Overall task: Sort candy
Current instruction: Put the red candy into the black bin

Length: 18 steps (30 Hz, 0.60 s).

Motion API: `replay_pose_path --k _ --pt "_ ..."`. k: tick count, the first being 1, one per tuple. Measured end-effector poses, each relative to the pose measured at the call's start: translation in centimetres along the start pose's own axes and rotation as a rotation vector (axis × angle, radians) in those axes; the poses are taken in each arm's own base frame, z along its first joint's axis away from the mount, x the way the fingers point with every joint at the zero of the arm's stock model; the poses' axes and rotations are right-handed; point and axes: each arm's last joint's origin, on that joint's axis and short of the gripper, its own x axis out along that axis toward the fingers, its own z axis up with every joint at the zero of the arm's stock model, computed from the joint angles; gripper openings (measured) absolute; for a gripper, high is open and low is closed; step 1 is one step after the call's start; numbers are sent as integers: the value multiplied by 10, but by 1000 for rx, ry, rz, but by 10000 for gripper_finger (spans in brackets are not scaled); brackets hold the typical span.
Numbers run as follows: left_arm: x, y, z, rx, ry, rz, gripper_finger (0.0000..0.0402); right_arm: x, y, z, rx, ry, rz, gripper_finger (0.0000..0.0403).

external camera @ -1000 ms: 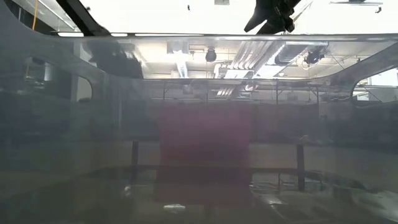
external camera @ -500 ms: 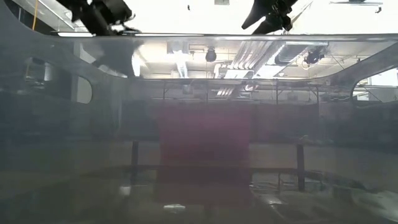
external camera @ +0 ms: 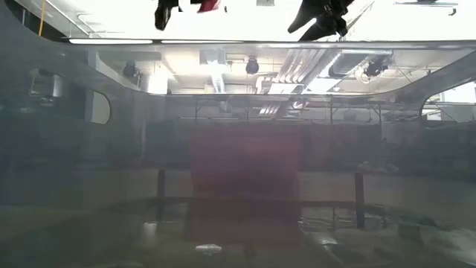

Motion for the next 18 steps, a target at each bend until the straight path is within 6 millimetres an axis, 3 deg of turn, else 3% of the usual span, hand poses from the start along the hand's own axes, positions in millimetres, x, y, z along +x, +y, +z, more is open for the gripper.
replay_pose_path --k 6,18 --pt "8 -36 -14 12 -13 -122 0 0 1 1 -13 -12 15 256" --pt "12 -40 -20 52 -6 -86 0 0 3 5 -41 -41 55 256"
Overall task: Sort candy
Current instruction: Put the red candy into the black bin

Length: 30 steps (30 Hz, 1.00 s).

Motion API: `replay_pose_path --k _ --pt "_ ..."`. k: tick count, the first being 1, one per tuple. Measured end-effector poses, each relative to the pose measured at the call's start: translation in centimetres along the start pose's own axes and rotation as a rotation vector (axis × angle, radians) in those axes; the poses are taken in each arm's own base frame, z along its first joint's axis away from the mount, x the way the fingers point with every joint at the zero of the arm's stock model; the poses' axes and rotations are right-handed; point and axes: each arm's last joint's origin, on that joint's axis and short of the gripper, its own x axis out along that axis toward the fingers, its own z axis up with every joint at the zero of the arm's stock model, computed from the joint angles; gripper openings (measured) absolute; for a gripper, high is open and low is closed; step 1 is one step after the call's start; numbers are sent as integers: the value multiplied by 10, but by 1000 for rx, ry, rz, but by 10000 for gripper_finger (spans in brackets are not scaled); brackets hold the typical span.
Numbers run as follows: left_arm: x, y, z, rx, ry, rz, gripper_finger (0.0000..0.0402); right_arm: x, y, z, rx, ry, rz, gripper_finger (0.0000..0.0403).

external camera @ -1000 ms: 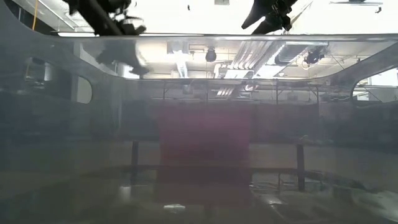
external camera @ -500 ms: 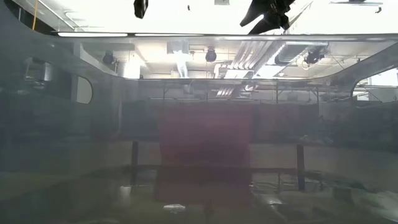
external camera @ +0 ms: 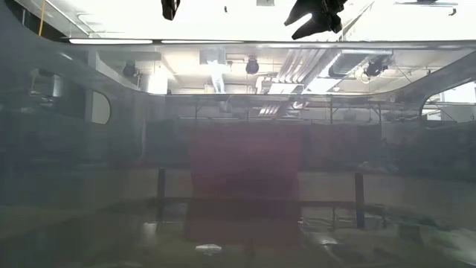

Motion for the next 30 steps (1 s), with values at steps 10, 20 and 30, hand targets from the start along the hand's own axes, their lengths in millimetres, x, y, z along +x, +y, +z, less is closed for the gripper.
replay_pose_path --k 10,20,30 --pt "-3 -12 -1 24 28 -127 0 0 1 0 0 6 23 256" --pt "-5 -71 -3 171 153 -296 0 0 0 -6 -44 65 34 256" --pt "42 -122 -63 289 450 -338 0 -1 -2 -13 -149 138 32 256"
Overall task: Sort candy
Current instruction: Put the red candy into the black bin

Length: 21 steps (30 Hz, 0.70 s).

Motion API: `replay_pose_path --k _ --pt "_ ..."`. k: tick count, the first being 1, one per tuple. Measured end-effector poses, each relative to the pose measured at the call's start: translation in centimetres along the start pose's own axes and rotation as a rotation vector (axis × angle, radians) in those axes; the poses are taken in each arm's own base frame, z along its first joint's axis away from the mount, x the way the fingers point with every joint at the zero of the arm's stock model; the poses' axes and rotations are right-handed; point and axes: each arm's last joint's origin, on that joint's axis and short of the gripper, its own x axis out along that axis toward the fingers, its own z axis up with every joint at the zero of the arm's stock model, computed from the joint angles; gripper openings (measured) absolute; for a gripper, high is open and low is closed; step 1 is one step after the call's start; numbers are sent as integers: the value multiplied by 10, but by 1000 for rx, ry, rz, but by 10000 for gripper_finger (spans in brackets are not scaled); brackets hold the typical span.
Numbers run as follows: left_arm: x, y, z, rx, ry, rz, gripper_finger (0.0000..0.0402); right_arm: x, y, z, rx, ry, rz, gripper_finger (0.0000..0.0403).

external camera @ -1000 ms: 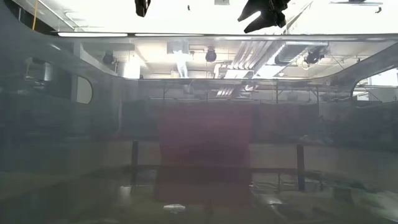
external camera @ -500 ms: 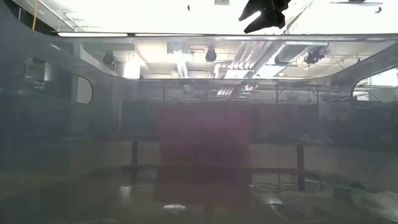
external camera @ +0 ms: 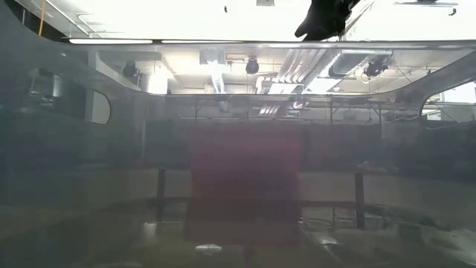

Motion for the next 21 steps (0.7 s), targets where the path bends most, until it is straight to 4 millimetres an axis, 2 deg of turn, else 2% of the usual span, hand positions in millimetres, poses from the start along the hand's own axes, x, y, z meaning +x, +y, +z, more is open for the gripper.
replay_pose_path --k 6,10,15,21 --pt "43 -14 -26 -103 119 -40 0 0 1 -2 -36 20 46 256" --pt "61 -18 -42 -147 194 -53 3 -1 1 -2 -37 19 47 256" --pt "66 -19 -48 -196 247 -115 44 -6 1 -1 -1 3 74 256" --pt "58 -15 -41 -175 234 -120 136 -23 -1 1 122 -49 136 256"
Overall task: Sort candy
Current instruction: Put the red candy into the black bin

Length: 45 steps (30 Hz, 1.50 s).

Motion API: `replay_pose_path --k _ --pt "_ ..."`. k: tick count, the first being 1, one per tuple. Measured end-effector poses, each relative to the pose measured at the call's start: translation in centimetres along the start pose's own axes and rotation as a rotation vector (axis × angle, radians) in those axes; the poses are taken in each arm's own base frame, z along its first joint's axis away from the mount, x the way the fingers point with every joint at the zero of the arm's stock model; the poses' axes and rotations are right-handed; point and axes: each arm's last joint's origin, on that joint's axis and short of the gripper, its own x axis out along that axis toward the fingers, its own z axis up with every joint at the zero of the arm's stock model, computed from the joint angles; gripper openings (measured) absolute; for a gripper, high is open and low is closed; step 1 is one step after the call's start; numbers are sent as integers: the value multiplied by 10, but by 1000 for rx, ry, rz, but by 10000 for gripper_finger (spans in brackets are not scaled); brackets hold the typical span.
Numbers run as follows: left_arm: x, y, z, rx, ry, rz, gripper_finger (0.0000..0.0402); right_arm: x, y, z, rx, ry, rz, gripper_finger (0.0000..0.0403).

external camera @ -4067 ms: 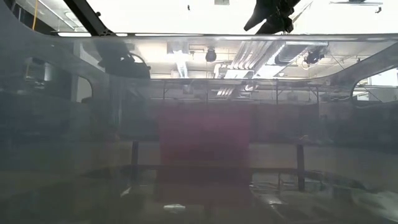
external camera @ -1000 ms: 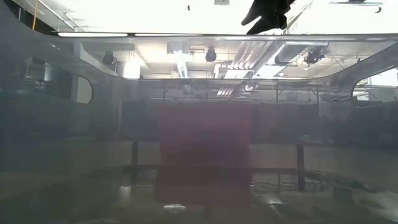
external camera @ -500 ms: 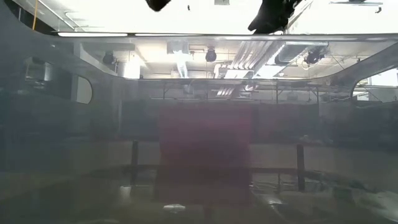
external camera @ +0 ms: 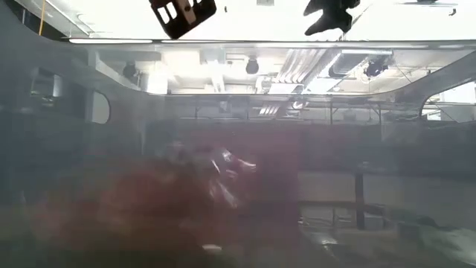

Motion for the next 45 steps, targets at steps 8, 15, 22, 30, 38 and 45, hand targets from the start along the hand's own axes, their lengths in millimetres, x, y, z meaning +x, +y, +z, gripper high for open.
replay_pose_path --k 8,15,22,30,38,45 --pt "-70 19 9 40 34 136 212 -23 11 -1 244 -37 116 256" --pt "-149 39 19 96 -373 269 213 -26 31 -7 239 -11 175 256" --pt "-171 77 -4 -52 -709 251 213 -27 35 -9 228 -13 161 256" --pt "-153 96 -33 -178 -769 233 213 -28 35 -8 121 -34 150 256" --pt "-157 107 -32 -247 -833 352 213 -28 35 -8 -18 -49 149 256" --pt "-165 124 -26 -260 -867 286 213 -27 34 -11 8 -19 141 256"
